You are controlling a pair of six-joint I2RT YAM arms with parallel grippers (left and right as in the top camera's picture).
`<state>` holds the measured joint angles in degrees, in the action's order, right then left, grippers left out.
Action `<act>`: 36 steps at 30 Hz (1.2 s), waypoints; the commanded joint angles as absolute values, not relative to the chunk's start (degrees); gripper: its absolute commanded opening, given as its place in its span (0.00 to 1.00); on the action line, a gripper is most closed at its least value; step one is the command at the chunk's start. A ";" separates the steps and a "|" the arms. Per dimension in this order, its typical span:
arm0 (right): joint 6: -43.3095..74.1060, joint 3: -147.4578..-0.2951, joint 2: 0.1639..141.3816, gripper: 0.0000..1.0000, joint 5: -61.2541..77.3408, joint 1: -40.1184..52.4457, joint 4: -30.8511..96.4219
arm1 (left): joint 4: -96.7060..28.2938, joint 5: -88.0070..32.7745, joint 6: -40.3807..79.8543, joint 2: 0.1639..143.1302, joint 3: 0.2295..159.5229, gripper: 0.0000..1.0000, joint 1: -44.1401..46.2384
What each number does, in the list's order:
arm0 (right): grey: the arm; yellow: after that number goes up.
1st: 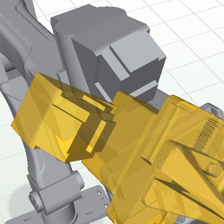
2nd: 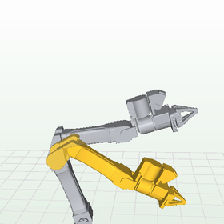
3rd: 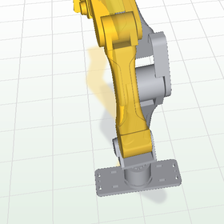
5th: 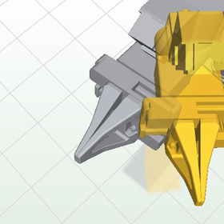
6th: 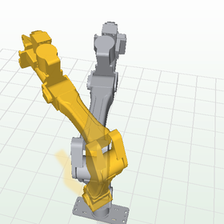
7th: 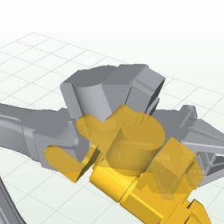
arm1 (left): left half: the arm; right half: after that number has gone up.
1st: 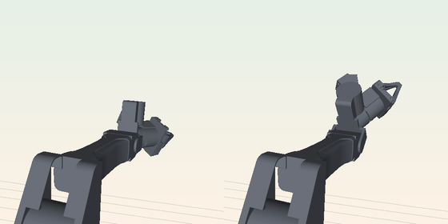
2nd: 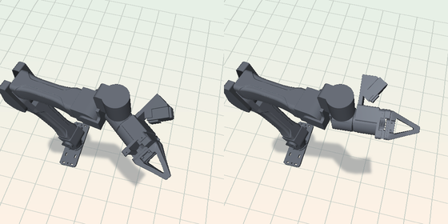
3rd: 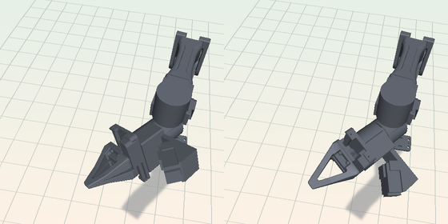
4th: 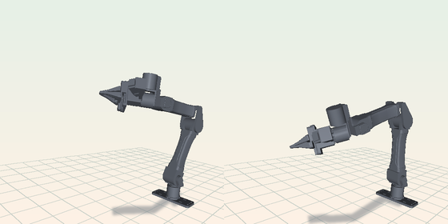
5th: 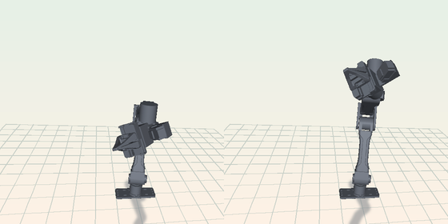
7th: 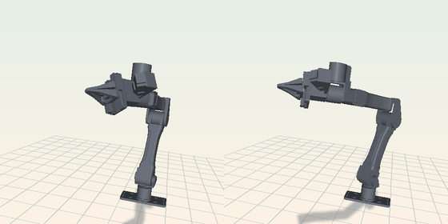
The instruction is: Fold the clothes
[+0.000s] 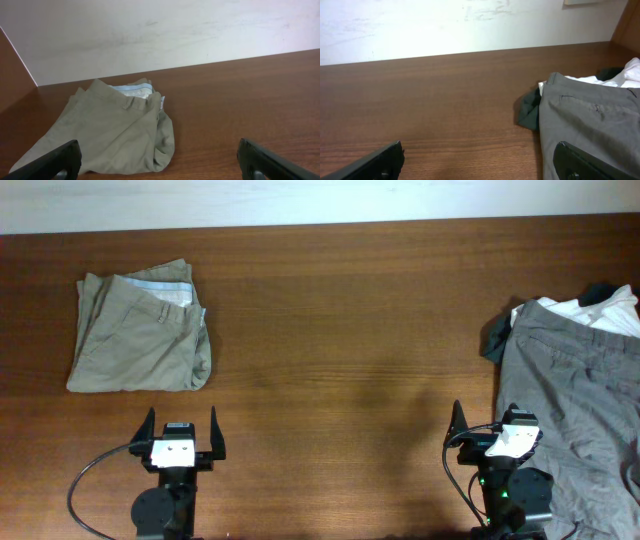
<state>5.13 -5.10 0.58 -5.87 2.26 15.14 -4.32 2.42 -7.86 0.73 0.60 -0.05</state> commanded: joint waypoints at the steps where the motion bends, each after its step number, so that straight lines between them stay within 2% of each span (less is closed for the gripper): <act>1: 4.89 -4.71 0.73 0.99 -5.56 1.85 15.25 | -4.58 3.25 -7.33 0.62 0.51 0.99 0.23; 28: 4.89 -4.71 0.73 0.99 -5.32 1.85 15.09 | -4.69 1.37 -7.33 0.67 0.54 0.99 0.23; 32: 4.91 -4.73 0.73 0.99 -0.36 1.85 14.90 | -4.60 -1.30 -7.33 0.67 0.54 0.99 0.23; 36: 4.91 -7.55 0.73 0.99 4.12 1.85 9.26 | -0.40 -4.16 -7.31 0.67 2.24 0.99 0.23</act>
<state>5.13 -5.02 0.69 0.82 2.26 11.35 -3.44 -0.45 -7.86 0.73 0.60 -0.05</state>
